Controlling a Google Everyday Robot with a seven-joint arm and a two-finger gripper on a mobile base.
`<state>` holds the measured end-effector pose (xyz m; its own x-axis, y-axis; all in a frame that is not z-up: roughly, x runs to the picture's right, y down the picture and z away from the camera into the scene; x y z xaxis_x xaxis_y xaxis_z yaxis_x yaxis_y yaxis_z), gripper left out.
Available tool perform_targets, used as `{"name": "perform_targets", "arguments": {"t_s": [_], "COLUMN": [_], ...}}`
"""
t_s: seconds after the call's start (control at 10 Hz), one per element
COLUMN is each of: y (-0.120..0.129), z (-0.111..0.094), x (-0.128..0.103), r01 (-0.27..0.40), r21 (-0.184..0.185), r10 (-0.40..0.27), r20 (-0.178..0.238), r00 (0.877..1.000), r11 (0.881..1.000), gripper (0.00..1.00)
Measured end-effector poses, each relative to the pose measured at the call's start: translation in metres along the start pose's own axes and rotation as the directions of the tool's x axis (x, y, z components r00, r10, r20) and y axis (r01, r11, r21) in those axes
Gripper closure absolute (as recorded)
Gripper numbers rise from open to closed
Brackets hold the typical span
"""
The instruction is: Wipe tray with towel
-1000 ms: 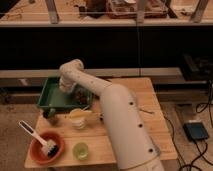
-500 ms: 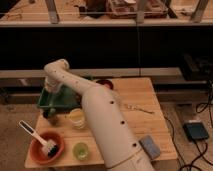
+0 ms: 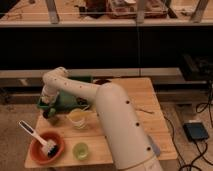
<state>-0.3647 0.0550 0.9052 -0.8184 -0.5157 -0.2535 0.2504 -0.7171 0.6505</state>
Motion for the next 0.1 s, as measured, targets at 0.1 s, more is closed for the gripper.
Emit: {"name": "perform_targets", "arguments": {"t_s": [0.1], "y": [-0.0016], "z": [-0.0050], "x": [-0.0080], "r01": [-0.002], "r21": [-0.002], "r10": [0.002], "r20": [0.000], "r00": [1.000], "r11": [1.000], "gripper": [1.00]}}
